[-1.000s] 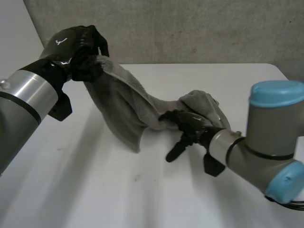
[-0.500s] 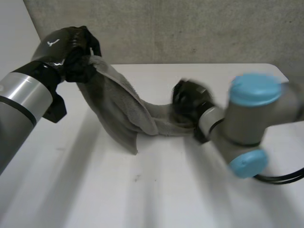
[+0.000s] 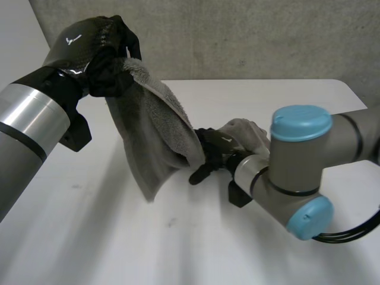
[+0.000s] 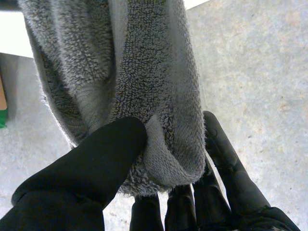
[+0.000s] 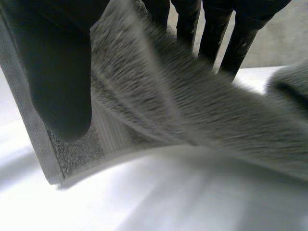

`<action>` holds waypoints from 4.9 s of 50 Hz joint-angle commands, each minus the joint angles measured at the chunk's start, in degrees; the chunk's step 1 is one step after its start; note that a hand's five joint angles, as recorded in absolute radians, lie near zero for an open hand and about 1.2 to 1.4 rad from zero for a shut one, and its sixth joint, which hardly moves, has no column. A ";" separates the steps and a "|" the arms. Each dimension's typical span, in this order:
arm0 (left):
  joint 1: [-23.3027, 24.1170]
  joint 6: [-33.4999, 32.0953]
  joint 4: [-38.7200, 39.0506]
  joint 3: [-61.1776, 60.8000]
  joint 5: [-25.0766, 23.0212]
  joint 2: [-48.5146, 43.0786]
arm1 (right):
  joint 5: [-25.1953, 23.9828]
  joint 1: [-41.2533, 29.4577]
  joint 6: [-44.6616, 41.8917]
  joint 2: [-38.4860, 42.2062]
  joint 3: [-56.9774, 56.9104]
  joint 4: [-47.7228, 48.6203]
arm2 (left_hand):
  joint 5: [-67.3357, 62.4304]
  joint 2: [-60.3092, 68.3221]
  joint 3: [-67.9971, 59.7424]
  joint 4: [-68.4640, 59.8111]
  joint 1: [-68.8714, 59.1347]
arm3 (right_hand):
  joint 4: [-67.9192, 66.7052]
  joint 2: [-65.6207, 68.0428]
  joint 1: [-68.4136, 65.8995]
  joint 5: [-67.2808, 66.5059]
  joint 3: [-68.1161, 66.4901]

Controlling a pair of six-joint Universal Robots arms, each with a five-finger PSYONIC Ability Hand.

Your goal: Fold the towel.

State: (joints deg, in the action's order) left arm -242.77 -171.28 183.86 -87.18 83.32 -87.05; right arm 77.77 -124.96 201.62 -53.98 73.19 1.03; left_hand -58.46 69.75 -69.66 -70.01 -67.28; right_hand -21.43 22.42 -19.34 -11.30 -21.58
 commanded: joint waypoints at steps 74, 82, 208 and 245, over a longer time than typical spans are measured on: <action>-15.28 -6.87 8.35 -10.64 -0.44 -12.27 | -6.21 18.35 -41.75 -28.11 29.53 -13.26 | -11.54 10.25 -10.34 -9.99 -12.72 | -16.25 15.26 -18.34 -16.38 -16.11; -15.28 -6.87 8.35 -10.81 -0.53 -12.27 | -8.77 18.00 -32.71 -25.31 34.21 -0.26 | -11.54 10.25 -10.34 -9.99 -12.72 | -9.68 8.69 -11.78 -9.81 -9.54; -14.84 -16.63 22.33 12.21 -0.44 -21.06 | -0.95 16.59 -69.16 -12.55 -11.05 9.17 | -11.54 10.25 -10.34 -9.99 -12.72 | -58.57 57.58 -60.66 -58.70 -58.42; -21.43 -24.28 20.66 -13.98 -4.31 -19.12 | -10.88 26.00 -41.57 -11.67 15.49 -0.41 | -11.54 10.25 -10.34 -9.99 -12.72 | 0.58 -1.57 -1.51 0.45 0.73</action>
State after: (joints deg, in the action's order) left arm -262.75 -195.67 204.52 -101.04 78.97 -106.66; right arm 66.89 -103.17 151.67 -59.81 80.40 -5.71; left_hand -59.37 69.75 -69.67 -70.01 -67.26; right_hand -20.14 21.74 -18.51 -10.04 -20.40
